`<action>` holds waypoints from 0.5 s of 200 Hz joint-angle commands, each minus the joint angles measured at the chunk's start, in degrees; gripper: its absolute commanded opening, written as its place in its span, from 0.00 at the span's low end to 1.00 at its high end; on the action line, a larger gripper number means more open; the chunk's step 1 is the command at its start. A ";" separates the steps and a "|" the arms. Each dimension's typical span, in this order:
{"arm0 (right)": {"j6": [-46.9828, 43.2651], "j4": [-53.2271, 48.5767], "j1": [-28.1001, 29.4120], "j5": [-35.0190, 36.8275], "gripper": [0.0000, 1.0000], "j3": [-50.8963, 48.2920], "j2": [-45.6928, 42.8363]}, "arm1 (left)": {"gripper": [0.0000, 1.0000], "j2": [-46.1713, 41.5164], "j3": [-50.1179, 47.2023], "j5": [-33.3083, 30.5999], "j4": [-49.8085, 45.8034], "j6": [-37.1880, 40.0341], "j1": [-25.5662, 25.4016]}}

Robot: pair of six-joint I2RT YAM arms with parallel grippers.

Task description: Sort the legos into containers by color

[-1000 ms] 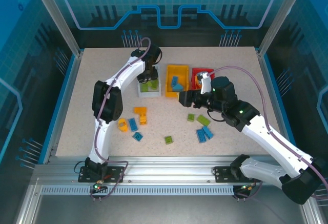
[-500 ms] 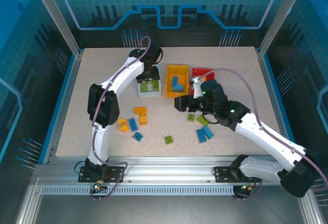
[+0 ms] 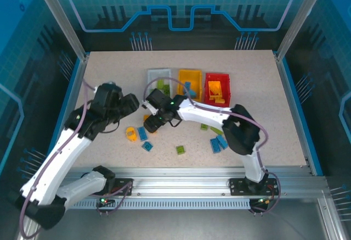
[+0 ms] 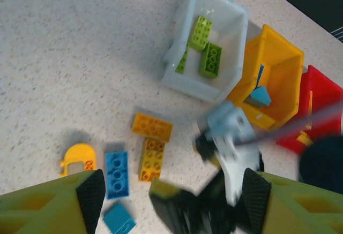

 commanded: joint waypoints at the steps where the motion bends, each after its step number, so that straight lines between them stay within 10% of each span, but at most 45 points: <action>1: -4.87 -8.24 0.18 3.37 0.81 7.72 5.99 | 0.73 -4.94 -2.99 1.43 -2.63 -3.17 0.42; 100: -6.58 -16.22 -0.07 7.59 0.81 25.58 20.70 | 0.73 -7.63 -3.28 4.72 -4.58 -4.55 0.42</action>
